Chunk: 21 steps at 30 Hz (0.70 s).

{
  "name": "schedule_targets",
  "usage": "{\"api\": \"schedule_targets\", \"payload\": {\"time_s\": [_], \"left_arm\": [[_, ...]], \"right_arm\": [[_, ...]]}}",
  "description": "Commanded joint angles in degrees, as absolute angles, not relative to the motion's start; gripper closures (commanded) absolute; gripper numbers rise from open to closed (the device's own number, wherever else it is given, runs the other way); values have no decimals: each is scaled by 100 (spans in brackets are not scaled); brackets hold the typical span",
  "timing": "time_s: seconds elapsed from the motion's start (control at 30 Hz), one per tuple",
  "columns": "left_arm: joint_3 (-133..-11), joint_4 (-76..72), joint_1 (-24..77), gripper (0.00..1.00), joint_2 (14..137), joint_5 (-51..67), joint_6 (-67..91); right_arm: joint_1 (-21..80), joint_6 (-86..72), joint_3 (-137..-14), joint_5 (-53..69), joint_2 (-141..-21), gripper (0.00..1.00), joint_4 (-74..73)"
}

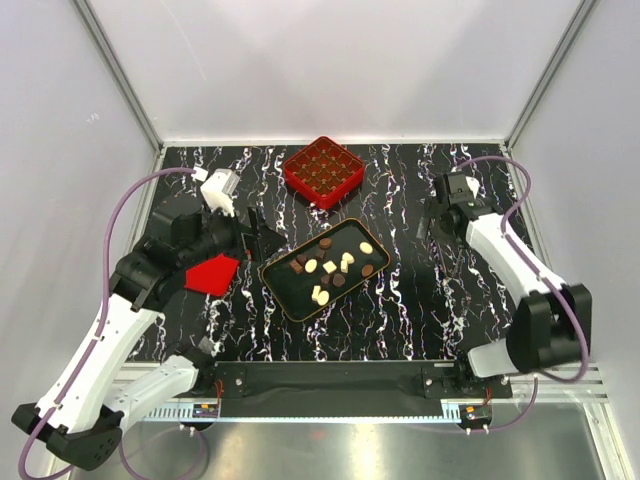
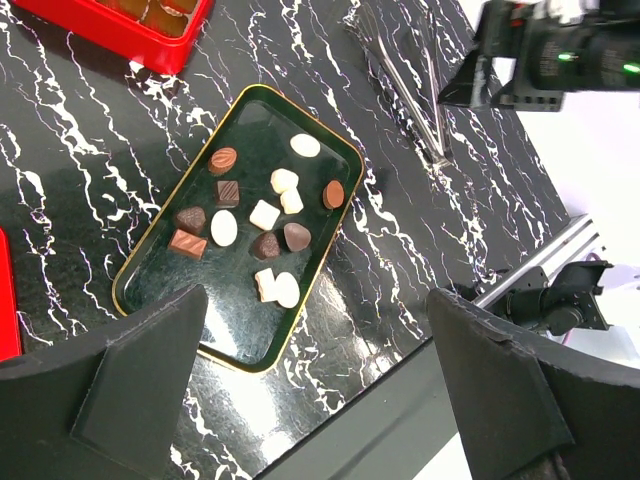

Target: Pack the chocolate

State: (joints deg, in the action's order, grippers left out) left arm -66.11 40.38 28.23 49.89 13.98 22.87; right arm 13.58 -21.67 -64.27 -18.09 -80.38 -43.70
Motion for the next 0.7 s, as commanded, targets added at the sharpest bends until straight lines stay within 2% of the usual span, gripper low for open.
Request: {"api": "schedule_targets", "payload": {"time_s": [0.0,0.23,0.4,0.53,0.67], "left_arm": [[-6733,3823,2812,1,4922,1573,2241],[-6776,3893,2804,1,4992,1565,2171],[-6855,3964,2804,1,5133,1521,2057],[-6803,3946,2804,1,5194,1503,2021],[-6811,3929,2795,1,5247,1485,2013]], "right_arm": [[1082,-1706,-6416,-1406,-8549,0,-3982],[387,-1293,-6354,-475,-8930,2,-3569],[124,-1011,-6363,-589,-9175,0,-3577],[-184,-721,-6223,-63,-9228,0,-3323],[-211,-650,-6275,-78,-9588,0,-3191]]}}
